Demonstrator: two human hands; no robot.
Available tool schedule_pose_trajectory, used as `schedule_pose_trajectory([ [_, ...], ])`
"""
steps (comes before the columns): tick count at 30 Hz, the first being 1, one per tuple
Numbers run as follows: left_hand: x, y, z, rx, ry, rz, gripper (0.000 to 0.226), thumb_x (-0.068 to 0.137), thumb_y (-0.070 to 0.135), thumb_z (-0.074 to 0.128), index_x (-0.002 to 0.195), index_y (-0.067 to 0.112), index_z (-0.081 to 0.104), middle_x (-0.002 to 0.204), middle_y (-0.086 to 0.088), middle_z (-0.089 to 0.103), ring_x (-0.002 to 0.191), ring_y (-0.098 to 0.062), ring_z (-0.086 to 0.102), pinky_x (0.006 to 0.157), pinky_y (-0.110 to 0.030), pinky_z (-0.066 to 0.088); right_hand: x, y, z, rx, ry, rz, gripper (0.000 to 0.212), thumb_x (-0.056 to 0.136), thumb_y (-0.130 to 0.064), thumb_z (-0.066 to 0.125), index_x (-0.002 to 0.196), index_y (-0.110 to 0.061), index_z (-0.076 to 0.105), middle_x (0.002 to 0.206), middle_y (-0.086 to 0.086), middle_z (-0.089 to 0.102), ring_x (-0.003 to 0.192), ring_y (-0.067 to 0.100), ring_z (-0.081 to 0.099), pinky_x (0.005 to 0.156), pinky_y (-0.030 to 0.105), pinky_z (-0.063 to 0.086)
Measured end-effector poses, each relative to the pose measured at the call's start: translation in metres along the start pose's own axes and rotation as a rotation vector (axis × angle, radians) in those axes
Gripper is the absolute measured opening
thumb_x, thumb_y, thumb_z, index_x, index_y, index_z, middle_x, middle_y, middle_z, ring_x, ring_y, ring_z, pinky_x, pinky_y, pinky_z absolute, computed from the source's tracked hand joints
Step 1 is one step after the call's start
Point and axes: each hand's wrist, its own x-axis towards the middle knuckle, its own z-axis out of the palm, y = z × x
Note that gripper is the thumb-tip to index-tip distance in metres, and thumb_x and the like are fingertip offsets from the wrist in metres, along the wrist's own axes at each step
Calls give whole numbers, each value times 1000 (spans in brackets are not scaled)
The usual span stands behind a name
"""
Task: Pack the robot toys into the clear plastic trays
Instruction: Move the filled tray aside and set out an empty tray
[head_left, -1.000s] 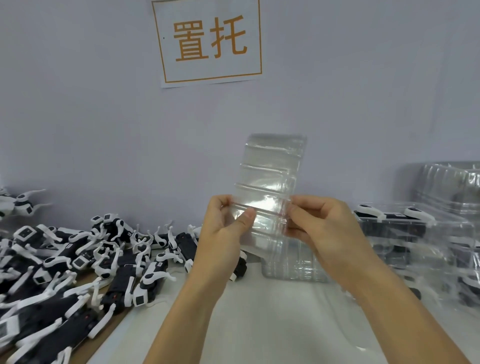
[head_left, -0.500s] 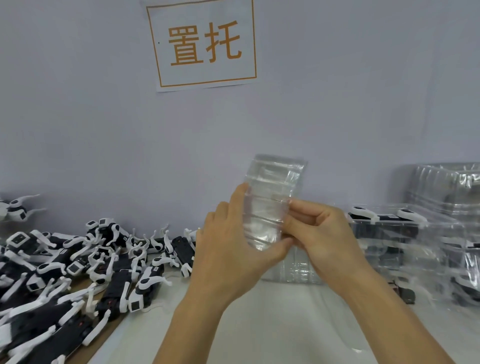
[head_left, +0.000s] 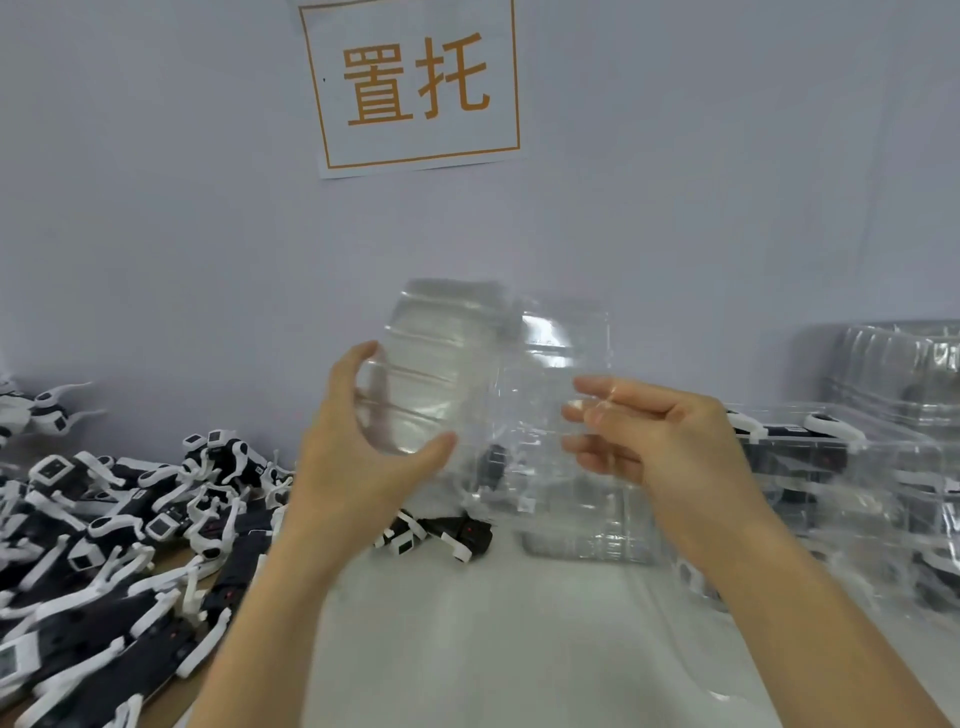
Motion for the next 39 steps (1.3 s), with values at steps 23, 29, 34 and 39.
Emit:
schedule_pose_trajectory([
  [23,-16,-23,-16,891,-902,-397,97,61,54,87,141,40,33,141,6,48,140,-28,30,116,-61,19,-1,-15,-1,171,-21,63,28,94,7,52,102,-11,73,87,4,76,71,20,73,59,22,56],
  [29,-25,-55,12,970,-742,-292,63,56,46,90,101,35,47,114,13,51,130,-25,28,107,-59,19,2,-12,-4,413,-58,232,37,92,8,42,111,-10,68,73,1,60,58,14,54,51,21,51],
  [34,-53,-92,50,1053,-401,-187,48,83,15,59,126,33,48,137,8,40,135,-22,26,108,-51,27,1,-11,-1,403,-69,308,34,93,3,39,106,-13,66,68,0,52,48,10,45,43,18,41],
  [39,-38,-97,39,883,-638,-231,74,72,34,84,133,33,43,139,13,33,144,-20,17,115,-59,9,2,-7,1,292,-64,329,30,96,-3,39,110,-14,63,65,-1,50,47,10,40,41,20,37],
])
